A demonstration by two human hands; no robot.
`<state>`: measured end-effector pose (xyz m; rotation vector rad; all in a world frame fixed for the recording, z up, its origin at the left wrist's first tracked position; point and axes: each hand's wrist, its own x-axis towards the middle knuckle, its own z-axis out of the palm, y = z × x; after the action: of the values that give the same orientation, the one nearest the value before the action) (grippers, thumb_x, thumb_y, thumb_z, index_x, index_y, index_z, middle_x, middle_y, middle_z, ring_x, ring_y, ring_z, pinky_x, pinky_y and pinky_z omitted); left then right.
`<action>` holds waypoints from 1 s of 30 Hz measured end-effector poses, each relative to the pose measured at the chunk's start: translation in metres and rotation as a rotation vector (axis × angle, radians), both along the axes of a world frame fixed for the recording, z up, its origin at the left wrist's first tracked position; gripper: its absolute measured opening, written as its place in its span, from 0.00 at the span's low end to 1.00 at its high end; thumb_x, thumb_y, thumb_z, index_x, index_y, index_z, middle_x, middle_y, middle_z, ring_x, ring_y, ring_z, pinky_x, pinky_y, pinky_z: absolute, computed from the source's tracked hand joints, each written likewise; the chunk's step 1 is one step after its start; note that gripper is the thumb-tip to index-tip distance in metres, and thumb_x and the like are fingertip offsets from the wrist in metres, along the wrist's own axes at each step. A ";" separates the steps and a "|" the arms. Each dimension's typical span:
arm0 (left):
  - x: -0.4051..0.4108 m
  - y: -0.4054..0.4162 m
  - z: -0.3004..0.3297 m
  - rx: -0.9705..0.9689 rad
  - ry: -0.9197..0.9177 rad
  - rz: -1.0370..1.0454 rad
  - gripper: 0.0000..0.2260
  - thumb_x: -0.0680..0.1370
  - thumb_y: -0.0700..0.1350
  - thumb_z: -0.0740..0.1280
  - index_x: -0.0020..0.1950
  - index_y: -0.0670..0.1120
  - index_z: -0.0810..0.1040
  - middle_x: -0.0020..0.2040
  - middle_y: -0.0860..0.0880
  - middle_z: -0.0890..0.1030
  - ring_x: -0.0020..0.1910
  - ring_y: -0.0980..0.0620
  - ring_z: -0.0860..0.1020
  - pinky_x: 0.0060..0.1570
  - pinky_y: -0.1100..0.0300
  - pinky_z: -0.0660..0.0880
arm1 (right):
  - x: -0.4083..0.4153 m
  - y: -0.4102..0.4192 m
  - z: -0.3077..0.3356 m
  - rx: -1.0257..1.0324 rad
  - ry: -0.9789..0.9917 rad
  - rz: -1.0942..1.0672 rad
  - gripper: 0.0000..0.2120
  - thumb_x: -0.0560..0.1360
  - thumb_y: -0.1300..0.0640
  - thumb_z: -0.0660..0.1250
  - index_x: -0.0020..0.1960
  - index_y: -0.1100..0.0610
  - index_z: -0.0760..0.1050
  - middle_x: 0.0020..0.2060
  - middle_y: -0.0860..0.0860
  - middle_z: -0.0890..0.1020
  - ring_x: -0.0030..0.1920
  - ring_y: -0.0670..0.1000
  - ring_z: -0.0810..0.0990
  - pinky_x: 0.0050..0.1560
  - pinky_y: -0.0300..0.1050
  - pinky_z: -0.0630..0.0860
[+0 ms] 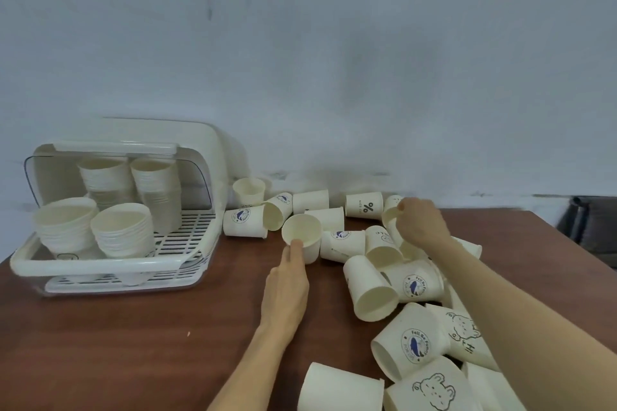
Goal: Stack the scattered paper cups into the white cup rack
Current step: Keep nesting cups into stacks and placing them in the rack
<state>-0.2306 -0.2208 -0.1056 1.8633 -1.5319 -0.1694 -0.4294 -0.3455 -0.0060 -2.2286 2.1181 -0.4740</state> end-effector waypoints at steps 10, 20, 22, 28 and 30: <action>0.000 -0.008 -0.009 -0.053 0.115 -0.006 0.07 0.82 0.41 0.48 0.56 0.51 0.61 0.47 0.49 0.74 0.43 0.38 0.76 0.41 0.41 0.73 | -0.032 -0.078 -0.023 0.088 0.624 0.114 0.18 0.76 0.65 0.54 0.63 0.55 0.73 0.57 0.55 0.76 0.60 0.57 0.70 0.60 0.54 0.65; -0.002 -0.006 -0.008 -0.044 0.122 -0.022 0.05 0.83 0.46 0.47 0.54 0.51 0.61 0.49 0.48 0.75 0.45 0.36 0.77 0.41 0.42 0.74 | -0.036 -0.076 -0.013 -0.023 0.746 0.169 0.09 0.76 0.63 0.60 0.54 0.56 0.74 0.52 0.53 0.78 0.54 0.55 0.78 0.59 0.51 0.66; -0.002 -0.007 -0.008 -0.031 0.099 -0.028 0.04 0.84 0.46 0.47 0.54 0.51 0.60 0.51 0.48 0.75 0.45 0.35 0.76 0.41 0.42 0.73 | -0.038 -0.073 -0.004 -0.084 0.728 0.159 0.10 0.75 0.64 0.59 0.54 0.57 0.74 0.51 0.53 0.78 0.54 0.55 0.78 0.58 0.49 0.67; -0.002 -0.010 -0.011 -0.027 0.031 -0.033 0.04 0.83 0.42 0.49 0.56 0.48 0.61 0.50 0.46 0.75 0.43 0.34 0.77 0.40 0.42 0.73 | -0.035 -0.054 0.023 -0.208 0.621 0.115 0.11 0.72 0.67 0.60 0.50 0.57 0.76 0.44 0.55 0.80 0.48 0.57 0.79 0.52 0.46 0.67; -0.002 -0.009 -0.011 -0.017 0.016 -0.027 0.06 0.83 0.41 0.50 0.58 0.47 0.62 0.51 0.46 0.75 0.44 0.34 0.77 0.39 0.44 0.72 | -0.029 -0.044 0.029 -0.242 0.564 0.126 0.12 0.71 0.67 0.60 0.50 0.58 0.77 0.42 0.56 0.80 0.45 0.58 0.78 0.49 0.46 0.66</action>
<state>-0.2323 -0.2300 -0.1163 1.8245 -1.5432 -0.1819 -0.4580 -0.3893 0.0227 -2.8920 2.2206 -0.0995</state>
